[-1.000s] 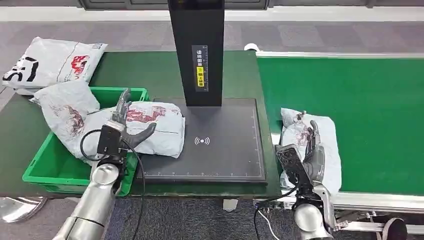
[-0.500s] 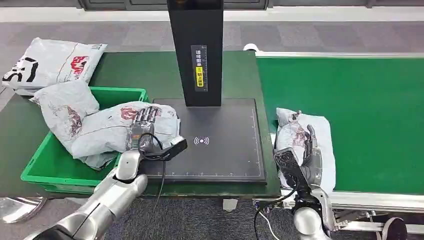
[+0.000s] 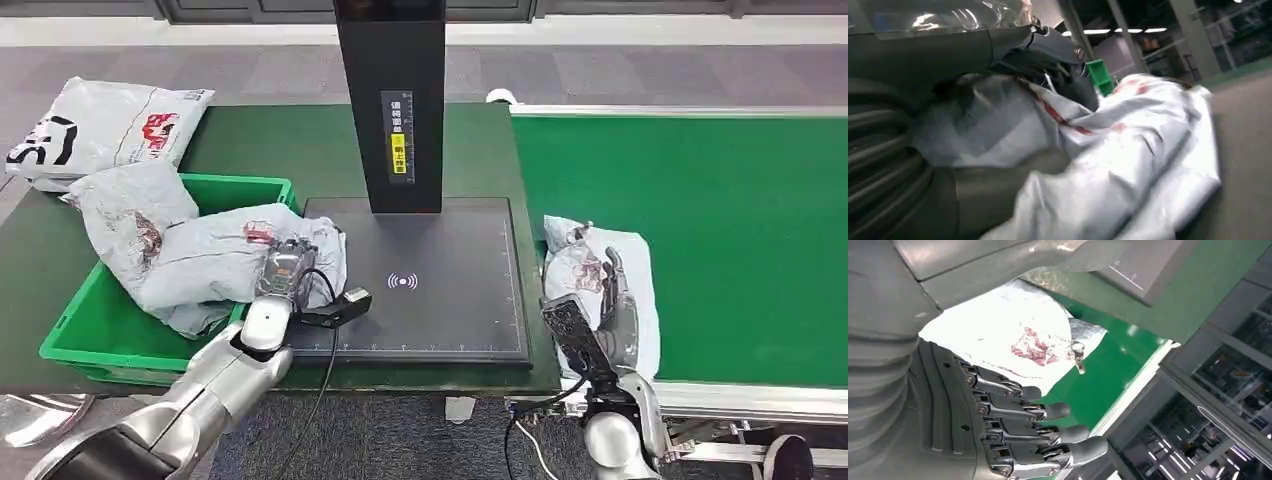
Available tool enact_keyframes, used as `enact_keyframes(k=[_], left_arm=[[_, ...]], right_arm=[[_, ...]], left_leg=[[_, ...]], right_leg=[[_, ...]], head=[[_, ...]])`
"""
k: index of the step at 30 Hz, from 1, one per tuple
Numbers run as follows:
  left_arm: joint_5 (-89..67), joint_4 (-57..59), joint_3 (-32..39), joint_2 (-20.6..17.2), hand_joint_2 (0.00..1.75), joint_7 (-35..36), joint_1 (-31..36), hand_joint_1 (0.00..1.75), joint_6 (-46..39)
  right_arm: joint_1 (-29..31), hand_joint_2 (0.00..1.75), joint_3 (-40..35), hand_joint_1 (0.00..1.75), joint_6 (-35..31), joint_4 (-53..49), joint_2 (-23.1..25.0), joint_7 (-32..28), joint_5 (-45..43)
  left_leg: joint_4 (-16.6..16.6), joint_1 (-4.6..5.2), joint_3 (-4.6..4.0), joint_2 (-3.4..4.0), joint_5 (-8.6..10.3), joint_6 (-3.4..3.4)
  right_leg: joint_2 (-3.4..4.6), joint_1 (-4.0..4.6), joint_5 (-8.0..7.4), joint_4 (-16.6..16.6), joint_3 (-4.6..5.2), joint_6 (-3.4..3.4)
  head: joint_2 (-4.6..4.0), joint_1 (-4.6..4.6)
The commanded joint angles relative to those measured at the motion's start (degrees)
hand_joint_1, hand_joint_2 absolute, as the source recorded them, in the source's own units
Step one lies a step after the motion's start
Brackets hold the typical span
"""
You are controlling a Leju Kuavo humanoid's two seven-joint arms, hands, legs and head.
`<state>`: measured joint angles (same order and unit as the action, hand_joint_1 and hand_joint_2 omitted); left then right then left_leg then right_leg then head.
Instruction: Moved the parcel from conveyor to table for the left to box.
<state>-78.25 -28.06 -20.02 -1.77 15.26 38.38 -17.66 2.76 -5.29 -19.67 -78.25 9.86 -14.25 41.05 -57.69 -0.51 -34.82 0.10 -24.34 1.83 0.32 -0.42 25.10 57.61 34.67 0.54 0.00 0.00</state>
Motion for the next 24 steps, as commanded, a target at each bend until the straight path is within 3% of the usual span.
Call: enact_keyframes(k=[1, 3, 5, 7, 12, 14, 18, 22, 24], left_arm=[[0.23, 2.31, 3.97, 1.21, 1.75, -5.10, 1.97, 1.75, -1.73], [-0.15, 1.51, 4.67, 1.45, 1.75, -5.71, 1.82, 1.75, -1.26], [5.05, -0.38, 9.06, 2.64, 1.75, -11.40, 1.51, 1.75, -2.28], [7.32, -3.72, 10.82, 3.29, 1.75, -14.63, 1.28, 1.75, -7.29], [23.16, -27.10, 15.81, 3.43, 1.75, -25.70, -4.26, 1.75, -14.97], [24.32, -31.89, 15.97, 2.44, 1.75, -24.99, -5.20, 1.75, -13.27], [20.76, -34.80, 19.27, 0.20, 1.75, -22.00, -4.67, 1.75, -20.72], [0.66, -25.06, 24.92, -3.29, 1.75, -9.96, 0.95, 1.75, -22.34], [-3.47, -20.96, 27.00, -4.30, 1.75, -7.70, 2.47, 1.75, -22.34]], right_arm=[[0.55, 1.75, 3.50, 0.00, 0.75, 0.00, 0.55, -0.39, -0.08], [0.37, 1.75, 3.56, 0.00, 0.85, -0.12, 0.59, -0.52, -0.11], [0.20, 1.75, 3.54, 0.00, 0.89, -0.05, 0.52, -0.63, -0.16], [-0.27, 1.75, 3.72, 0.00, 0.57, -0.41, 0.67, -0.81, -0.47], [-0.88, 1.75, 3.41, 0.00, 0.24, -1.06, 0.82, -0.98, -0.98], [-0.54, 1.75, 3.27, 0.00, 0.04, -0.45, 0.77, -1.11, -1.24], [1.31, 1.75, 3.27, 0.00, -0.06, 0.87, 1.19, -1.16, -1.53], [3.99, 1.75, 3.40, 0.00, 0.14, 2.85, 1.06, -0.77, -1.61], [4.37, 1.75, 3.22, 0.00, 0.26, 3.41, 0.92, -0.68, -1.67]], left_leg=[[0.01, -0.02, 0.02, -0.06, 0.00, -0.02], [0.08, -0.02, 0.09, -0.13, 0.00, -0.06], [0.04, -0.02, 0.06, -0.12, -0.01, -0.06], [0.02, -0.02, 0.04, -0.12, -0.01, -0.05], [-0.01, -0.03, -0.06, -0.24, -0.01, -0.08], [-0.05, -0.03, -0.15, -0.03, -0.01, -0.04], [-0.02, -0.02, -0.06, 0.07, -0.03, -0.04], [-0.05, -0.06, -0.11, 0.16, -0.03, -0.03], [0.01, -0.06, -0.04, 0.16, 0.00, -0.02]], right_leg=[[-0.08, 0.02, 0.03, -0.03, -0.05, -0.02], [-0.14, 0.02, 0.05, -0.11, -0.15, -0.03], [-0.13, 0.02, 0.05, -0.07, -0.11, -0.03], [-0.13, 0.02, 0.05, -0.05, -0.10, -0.04], [-0.26, 0.04, 0.08, -0.06, -0.07, -0.06], [-0.02, 0.05, 0.01, 0.00, 0.08, -0.03], [0.08, 0.04, 0.01, -0.01, 0.04, -0.02], [0.16, 0.06, -0.03, 0.03, 0.10, 0.00], [0.16, 0.05, -0.03, 0.00, 0.04, 0.02]], head=[[0.00, 0.00], [0.00, 0.00], [0.00, 0.00], [0.00, 0.00], [0.00, 0.00], [0.00, 0.00], [0.00, 0.00], [0.00, 0.00], [0.00, 0.00]])
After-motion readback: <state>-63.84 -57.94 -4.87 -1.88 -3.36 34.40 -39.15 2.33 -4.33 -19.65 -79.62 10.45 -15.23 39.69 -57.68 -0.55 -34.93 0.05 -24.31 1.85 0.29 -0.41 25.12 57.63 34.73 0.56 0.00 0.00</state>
